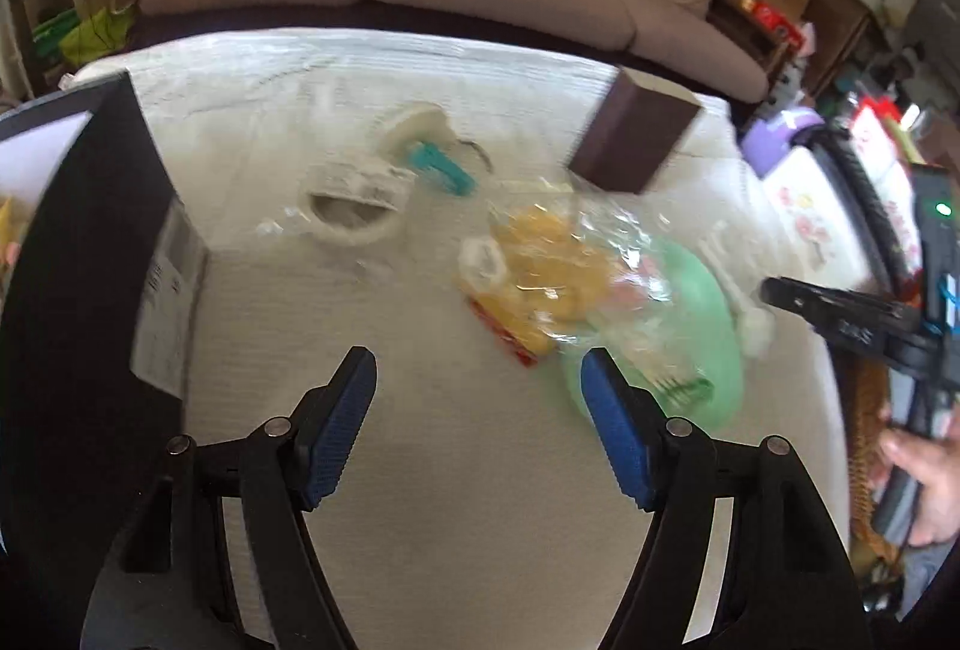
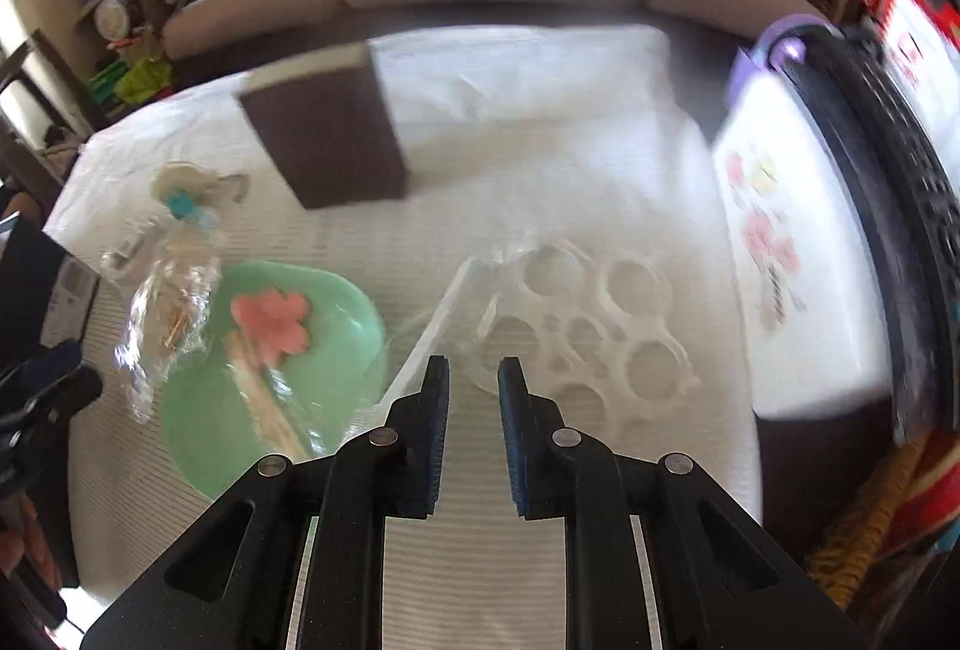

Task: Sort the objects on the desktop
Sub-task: 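Move both grippers back to the green plate and close the right gripper there, then close the right gripper on the pink flower piece on the green plate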

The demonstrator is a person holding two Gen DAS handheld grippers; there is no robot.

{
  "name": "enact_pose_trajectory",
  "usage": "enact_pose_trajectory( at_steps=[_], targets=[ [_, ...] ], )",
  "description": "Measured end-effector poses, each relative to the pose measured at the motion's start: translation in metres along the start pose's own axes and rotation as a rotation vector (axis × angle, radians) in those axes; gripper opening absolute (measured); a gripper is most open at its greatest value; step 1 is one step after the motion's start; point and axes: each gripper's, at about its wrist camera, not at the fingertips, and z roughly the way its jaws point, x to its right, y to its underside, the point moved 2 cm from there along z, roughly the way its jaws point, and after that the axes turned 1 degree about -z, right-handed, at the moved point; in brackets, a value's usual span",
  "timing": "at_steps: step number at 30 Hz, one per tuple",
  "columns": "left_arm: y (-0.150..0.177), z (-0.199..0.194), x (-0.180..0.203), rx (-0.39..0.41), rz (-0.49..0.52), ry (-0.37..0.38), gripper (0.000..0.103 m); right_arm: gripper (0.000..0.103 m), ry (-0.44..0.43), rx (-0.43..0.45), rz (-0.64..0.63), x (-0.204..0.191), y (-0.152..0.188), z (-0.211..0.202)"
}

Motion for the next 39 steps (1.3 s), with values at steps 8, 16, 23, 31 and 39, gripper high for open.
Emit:
enact_pose_trajectory(
  at_steps=[8, 16, 23, 31, 39],
  targets=[
    [0.011, 0.028, 0.036, -0.093, 0.054, 0.019, 0.068, 0.028, -0.164, 0.023, 0.021, -0.020, 0.011, -0.013],
    [0.003, 0.054, 0.036, -0.146, 0.030, 0.026, 0.022, 0.028, -0.170, -0.085, 0.018, -0.051, 0.024, 0.024],
    [0.038, 0.029, 0.034, -0.215, 0.061, 0.044, 0.017, 0.028, -0.218, -0.111, 0.026, -0.056, 0.056, 0.005],
    [0.153, -0.053, 0.014, -0.269, 0.131, 0.068, 0.018, 0.028, -0.342, -0.193, -0.008, -0.090, 0.165, -0.050],
    [0.222, -0.103, -0.002, -0.271, 0.076, 0.089, 0.023, 0.029, -0.389, -0.212, 0.012, -0.131, 0.232, -0.078]
  ],
)
